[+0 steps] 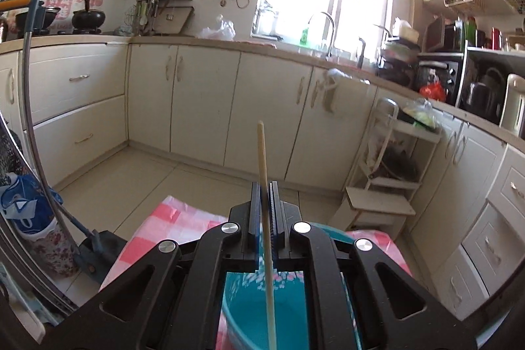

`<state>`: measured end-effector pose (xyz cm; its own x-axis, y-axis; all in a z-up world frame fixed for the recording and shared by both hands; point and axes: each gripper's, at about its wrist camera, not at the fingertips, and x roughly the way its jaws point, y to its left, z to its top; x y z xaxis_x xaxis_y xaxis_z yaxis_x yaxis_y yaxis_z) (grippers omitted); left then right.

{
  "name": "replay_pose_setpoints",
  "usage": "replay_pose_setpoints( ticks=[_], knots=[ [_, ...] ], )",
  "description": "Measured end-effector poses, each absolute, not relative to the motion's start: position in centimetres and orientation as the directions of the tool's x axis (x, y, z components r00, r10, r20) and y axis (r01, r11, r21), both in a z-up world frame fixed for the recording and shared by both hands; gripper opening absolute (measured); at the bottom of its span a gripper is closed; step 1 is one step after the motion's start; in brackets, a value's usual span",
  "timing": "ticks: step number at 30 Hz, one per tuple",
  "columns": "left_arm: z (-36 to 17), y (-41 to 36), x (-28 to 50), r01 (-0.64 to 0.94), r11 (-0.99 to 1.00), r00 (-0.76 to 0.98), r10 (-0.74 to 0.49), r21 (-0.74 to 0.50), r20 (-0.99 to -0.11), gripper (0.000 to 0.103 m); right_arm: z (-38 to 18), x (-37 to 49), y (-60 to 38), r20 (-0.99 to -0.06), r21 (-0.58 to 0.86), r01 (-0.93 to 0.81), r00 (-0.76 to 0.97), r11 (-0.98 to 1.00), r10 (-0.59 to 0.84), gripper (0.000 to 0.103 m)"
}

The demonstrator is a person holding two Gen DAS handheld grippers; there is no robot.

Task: Organize utensils
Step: 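Carry the chopstick with the left tool over the teal basket and release it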

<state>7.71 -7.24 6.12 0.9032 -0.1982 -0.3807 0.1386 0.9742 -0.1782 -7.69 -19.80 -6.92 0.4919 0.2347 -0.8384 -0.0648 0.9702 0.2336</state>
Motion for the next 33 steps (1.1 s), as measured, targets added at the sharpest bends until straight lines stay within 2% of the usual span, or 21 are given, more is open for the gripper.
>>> replay_pose_setpoints(
  ticks=[5, 6, 8, 10, 13, 16, 21, 27, 29, 33],
  knots=[
    [5.4, -6.3, 6.5, 0.163, 0.976, 0.878, -0.209, -0.142, -0.431, 0.006, -6.9, -7.7, -19.4, -0.838, 0.210, -0.075, 0.499, 0.975, 0.219, 0.026],
    [5.4, -5.9, 6.3, 0.162, 0.976, 0.872, -0.210, -0.144, -0.442, 0.009, -6.9, -7.7, -19.4, -0.838, 0.208, -0.077, 0.500, 0.975, 0.218, 0.026],
    [5.6, -5.2, 5.6, 0.158, 0.974, 0.863, -0.216, -0.161, -0.457, 0.015, -7.0, -7.7, -19.4, -0.837, 0.208, -0.083, 0.501, 0.975, 0.221, 0.026],
    [6.0, -4.2, 4.2, 0.153, 0.973, 0.858, -0.218, -0.174, -0.465, 0.031, -7.0, -7.7, -19.7, -0.836, 0.213, -0.084, 0.500, 0.973, 0.227, 0.026],
    [6.7, -2.3, 1.6, 0.139, 0.975, 0.869, -0.205, -0.174, -0.451, 0.047, -7.0, -7.7, -20.2, -0.835, 0.235, -0.076, 0.494, 0.969, 0.241, 0.026],
    [6.7, -0.5, 0.1, 0.115, 0.976, 0.875, -0.188, -0.186, -0.445, 0.054, -7.0, -7.9, -20.2, -0.835, 0.230, -0.074, 0.497, 0.970, 0.236, 0.026],
    [6.1, 1.7, 0.7, 0.082, 0.970, 0.845, -0.190, -0.230, -0.499, 0.054, -6.9, -7.7, -19.2, -0.849, 0.166, -0.048, 0.502, 0.985, 0.168, 0.026],
    [6.0, 3.2, 1.4, 0.062, 0.966, 0.827, -0.190, -0.251, -0.529, 0.055, -6.9, -7.4, -17.1, -0.867, 0.008, -0.038, 0.498, 0.999, 0.025, 0.021],
    [5.9, 3.5, 1.6, 0.058, 0.963, 0.819, -0.196, -0.261, -0.539, 0.055, -6.9, -7.5, -17.0, -0.869, 0.002, -0.051, 0.493, 0.999, 0.027, 0.010],
    [5.7, 3.9, 1.8, 0.055, 0.961, 0.807, -0.202, -0.270, -0.554, 0.055, -6.8, -8.1, -18.1, -0.877, 0.043, -0.032, 0.478, 0.999, 0.053, 0.005]
  ],
)
